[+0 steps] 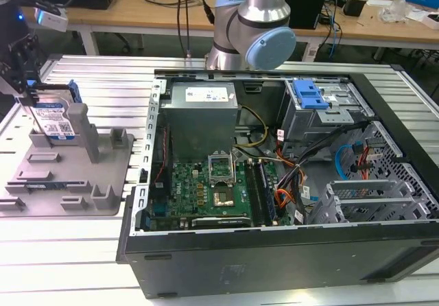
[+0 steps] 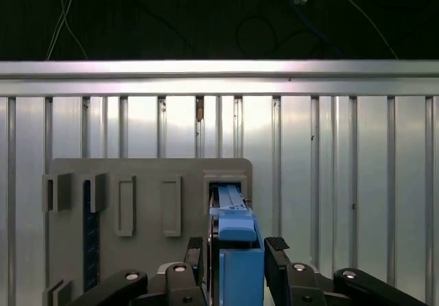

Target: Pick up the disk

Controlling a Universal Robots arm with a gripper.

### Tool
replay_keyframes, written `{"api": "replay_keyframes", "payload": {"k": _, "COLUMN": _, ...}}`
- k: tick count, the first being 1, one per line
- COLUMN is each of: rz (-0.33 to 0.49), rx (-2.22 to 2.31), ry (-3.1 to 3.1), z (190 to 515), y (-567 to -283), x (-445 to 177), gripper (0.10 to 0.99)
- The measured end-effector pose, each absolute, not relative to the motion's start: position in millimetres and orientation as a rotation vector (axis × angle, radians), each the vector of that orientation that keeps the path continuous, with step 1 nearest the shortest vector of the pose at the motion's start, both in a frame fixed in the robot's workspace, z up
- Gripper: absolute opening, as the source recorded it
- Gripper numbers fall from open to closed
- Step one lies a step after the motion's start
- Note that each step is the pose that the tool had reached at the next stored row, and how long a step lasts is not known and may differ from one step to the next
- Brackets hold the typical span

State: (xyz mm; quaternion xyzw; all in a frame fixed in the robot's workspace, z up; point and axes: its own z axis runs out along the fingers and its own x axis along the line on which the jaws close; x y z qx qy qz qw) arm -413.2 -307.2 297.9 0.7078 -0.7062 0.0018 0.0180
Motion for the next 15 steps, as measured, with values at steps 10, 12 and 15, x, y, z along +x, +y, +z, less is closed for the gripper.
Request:
{"api": "replay_keyframes", "payload": {"k": 10, "rz": 0.005, "rx": 2.199, "ry": -2.193, "z": 295.5, "y": -307.3, "x": -413.4, "gripper": 0.482}}
{"api": "replay_keyframes", "payload": {"k": 12, "rz": 0.005, "rx": 2.199, "ry": -2.193, "z": 295.5, "y": -307.3, "x": -413.6, "gripper": 0.482}}
{"api": "replay_keyframes", "payload": {"k": 15, "rz": 0.005, "rx": 2.198, "ry": -2.193, "z": 295.5, "y": -307.4, "x": -413.9, "gripper": 0.482}}
